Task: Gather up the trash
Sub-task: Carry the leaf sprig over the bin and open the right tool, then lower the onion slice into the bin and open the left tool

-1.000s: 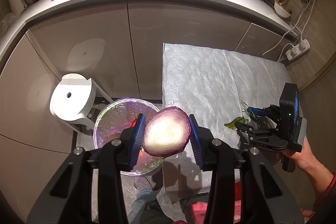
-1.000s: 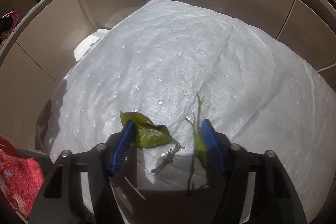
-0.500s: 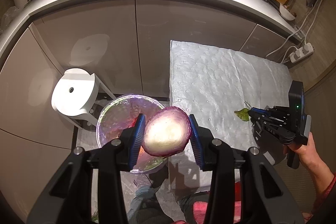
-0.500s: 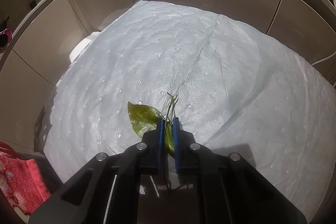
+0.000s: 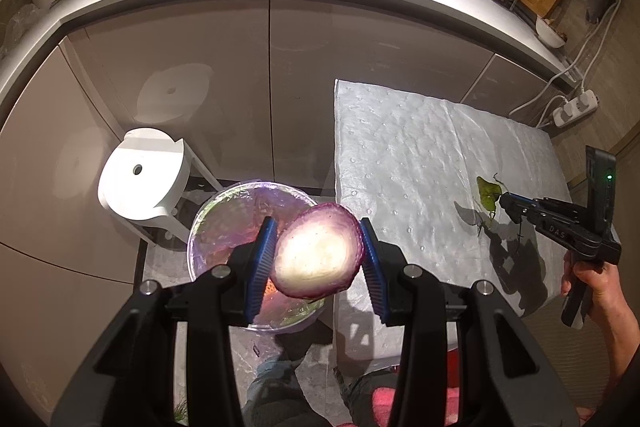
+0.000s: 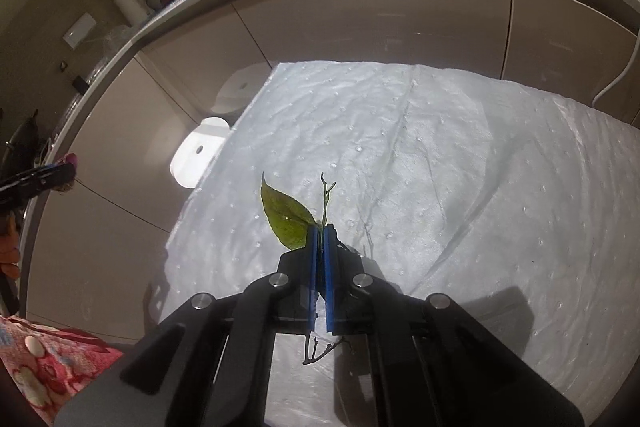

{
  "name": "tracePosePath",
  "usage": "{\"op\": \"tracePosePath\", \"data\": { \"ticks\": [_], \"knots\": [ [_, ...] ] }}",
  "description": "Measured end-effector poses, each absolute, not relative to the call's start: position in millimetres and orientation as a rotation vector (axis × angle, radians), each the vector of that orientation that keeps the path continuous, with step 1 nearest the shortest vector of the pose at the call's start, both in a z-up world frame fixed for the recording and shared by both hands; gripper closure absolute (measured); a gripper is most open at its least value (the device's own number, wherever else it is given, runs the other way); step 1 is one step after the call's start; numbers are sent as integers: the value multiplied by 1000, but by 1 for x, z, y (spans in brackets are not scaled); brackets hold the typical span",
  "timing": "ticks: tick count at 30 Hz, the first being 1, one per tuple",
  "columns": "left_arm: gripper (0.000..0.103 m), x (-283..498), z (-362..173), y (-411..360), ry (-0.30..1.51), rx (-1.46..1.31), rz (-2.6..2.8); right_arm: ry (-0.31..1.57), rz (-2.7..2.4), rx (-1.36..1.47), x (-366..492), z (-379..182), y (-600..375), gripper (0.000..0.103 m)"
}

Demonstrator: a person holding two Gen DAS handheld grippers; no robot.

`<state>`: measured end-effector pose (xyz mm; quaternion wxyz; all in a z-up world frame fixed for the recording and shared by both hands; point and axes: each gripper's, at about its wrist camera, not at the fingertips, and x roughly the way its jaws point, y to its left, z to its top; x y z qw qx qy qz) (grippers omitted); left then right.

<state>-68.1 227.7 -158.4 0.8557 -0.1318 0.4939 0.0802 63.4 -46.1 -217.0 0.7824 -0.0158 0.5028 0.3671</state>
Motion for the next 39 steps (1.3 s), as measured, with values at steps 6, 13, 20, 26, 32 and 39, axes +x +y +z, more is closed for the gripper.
{"op": "tracePosePath", "data": {
  "ticks": [6,13,20,26,32,39],
  "knots": [
    [62,-76,-162,248,1034,-289,174,1052,885,11,47,-188,-1,99],
    [62,-90,-165,281,1032,-309,178,1084,1025,-20,21,-196,102,99],
    [62,-104,-170,313,1047,-288,165,1175,1039,-105,7,-241,194,99],
    [62,-110,-174,337,1055,-270,142,1274,951,-225,4,-298,242,99],
    [62,-111,-178,349,1063,-249,127,1360,902,-225,5,-326,253,66],
    [62,-108,-186,347,1074,-238,102,1296,885,-128,15,-286,229,55]
  ]
}}
